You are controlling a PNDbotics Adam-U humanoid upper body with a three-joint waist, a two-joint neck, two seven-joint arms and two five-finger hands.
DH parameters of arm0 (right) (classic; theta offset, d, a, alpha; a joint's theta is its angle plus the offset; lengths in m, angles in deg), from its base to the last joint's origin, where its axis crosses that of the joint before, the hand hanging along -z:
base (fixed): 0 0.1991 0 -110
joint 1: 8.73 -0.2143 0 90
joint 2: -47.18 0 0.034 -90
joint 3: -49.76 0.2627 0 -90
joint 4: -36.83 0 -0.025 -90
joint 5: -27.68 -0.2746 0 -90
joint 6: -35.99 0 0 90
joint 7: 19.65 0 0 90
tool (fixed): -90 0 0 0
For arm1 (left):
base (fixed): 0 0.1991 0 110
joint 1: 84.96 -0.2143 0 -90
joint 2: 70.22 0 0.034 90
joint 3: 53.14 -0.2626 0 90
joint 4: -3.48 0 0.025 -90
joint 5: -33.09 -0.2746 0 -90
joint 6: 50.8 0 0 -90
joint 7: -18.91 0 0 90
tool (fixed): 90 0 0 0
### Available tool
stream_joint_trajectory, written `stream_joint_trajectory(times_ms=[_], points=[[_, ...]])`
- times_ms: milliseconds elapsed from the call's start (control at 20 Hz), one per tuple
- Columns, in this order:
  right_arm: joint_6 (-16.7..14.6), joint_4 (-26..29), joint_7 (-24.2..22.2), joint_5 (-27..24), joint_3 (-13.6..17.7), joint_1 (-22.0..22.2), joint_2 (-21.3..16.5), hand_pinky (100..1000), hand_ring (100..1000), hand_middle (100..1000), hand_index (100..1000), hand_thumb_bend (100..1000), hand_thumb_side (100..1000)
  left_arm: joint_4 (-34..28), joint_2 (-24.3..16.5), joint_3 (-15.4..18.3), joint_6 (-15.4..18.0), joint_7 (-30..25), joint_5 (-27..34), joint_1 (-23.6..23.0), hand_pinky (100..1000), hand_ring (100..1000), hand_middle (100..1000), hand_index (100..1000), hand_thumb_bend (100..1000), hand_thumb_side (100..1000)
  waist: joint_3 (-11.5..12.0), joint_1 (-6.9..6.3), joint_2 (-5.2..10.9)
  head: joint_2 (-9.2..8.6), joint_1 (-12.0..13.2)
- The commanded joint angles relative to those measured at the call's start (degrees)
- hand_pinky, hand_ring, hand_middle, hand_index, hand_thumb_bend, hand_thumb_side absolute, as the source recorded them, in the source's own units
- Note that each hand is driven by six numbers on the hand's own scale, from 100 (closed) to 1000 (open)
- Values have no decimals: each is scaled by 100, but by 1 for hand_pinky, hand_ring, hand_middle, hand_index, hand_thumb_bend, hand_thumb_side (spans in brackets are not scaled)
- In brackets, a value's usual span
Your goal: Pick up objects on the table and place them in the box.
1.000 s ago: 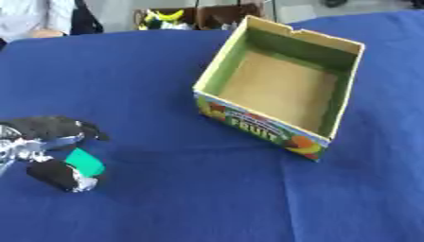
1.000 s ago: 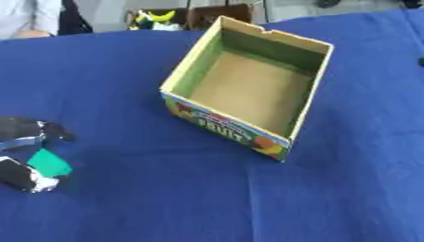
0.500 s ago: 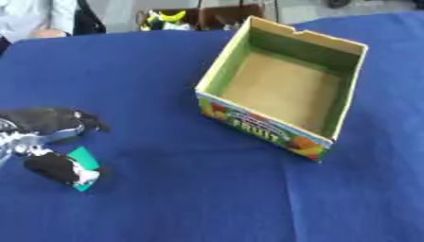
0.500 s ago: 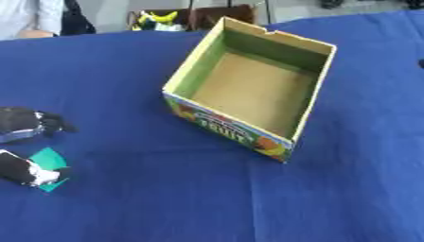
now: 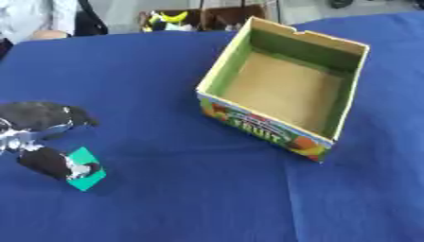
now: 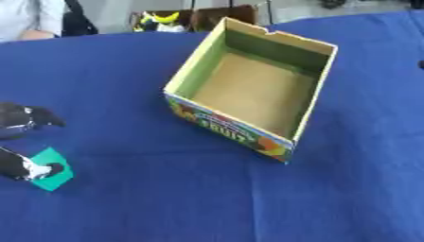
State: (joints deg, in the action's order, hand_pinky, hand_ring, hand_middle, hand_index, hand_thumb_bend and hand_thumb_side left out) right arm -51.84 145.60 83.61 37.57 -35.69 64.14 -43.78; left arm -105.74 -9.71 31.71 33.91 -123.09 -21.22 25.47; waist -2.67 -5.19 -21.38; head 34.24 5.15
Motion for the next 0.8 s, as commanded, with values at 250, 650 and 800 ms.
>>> stream_joint_trajectory(times_ms=[250, 650, 800], points=[[-8, 41, 10, -43, 46, -30, -129, 867, 889, 755, 899, 100, 1000, -37, -209, 104, -100, 3, -44, -29, 610, 709, 736, 938, 804, 743, 11, 20, 139, -2, 7], [-7, 38, 13, -48, 54, -23, -121, 868, 889, 755, 897, 100, 1000, 42, -145, 49, -382, 3, 297, -35, 561, 641, 668, 908, 831, 785, 20, 23, 123, -9, 18], [-8, 41, 13, -50, 54, -23, -120, 868, 889, 755, 897, 100, 1000, 135, -138, 59, -584, 3, 224, -35, 551, 629, 655, 890, 797, 796, 20, 22, 114, -13, 21]])
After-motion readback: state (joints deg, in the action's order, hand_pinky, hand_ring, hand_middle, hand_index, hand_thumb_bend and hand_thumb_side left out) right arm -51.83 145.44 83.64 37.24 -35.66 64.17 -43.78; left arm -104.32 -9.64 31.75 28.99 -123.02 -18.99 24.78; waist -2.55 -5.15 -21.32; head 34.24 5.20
